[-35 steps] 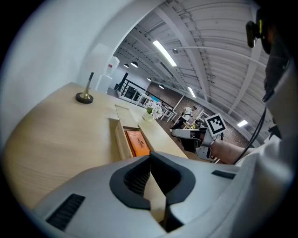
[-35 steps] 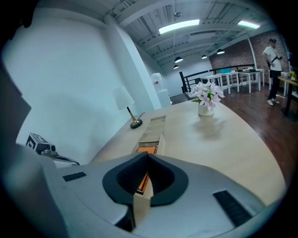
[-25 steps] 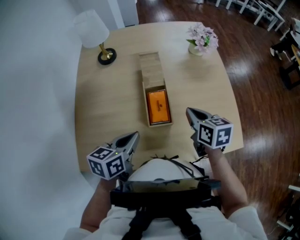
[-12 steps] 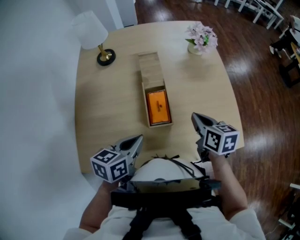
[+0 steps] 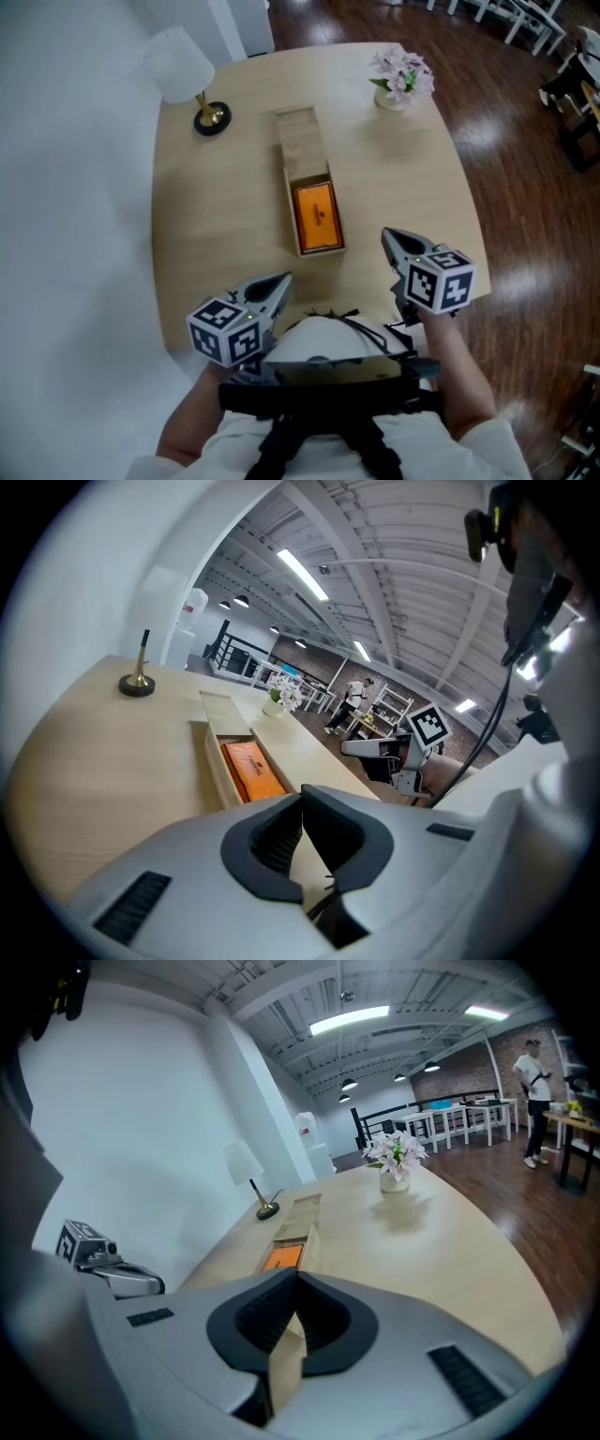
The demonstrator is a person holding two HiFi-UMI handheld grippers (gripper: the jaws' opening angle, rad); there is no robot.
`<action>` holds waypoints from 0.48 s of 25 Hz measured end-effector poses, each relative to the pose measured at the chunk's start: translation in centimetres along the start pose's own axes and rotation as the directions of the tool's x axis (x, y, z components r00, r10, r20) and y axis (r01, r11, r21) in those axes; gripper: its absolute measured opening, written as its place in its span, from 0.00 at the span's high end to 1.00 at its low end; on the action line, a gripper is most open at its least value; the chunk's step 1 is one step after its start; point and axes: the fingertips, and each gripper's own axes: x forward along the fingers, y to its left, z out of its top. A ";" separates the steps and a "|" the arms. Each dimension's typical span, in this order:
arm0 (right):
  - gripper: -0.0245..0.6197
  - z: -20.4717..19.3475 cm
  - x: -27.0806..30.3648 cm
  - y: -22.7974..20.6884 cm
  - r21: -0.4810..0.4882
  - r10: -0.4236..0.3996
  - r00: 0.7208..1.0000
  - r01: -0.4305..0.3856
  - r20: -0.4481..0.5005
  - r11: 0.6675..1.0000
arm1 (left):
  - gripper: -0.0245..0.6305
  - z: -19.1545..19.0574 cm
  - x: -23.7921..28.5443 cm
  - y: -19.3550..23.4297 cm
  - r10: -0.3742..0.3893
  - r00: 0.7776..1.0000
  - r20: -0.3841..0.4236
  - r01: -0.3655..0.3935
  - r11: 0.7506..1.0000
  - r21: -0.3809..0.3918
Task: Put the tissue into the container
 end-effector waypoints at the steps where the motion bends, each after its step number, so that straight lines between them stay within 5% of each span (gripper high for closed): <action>1: 0.99 0.0 0.0 0.0 -0.006 -0.001 1.000 0.001 -0.002 1.000 | 0.97 0.0 0.0 0.1 0.001 1.000 -0.001 -0.001 1.000 -0.001; 12: 0.99 0.0 0.1 0.2 -0.059 -0.010 1.000 0.008 -0.025 0.998 | 0.97 -0.2 0.3 0.0 -0.011 1.000 -0.024 0.011 1.000 -0.006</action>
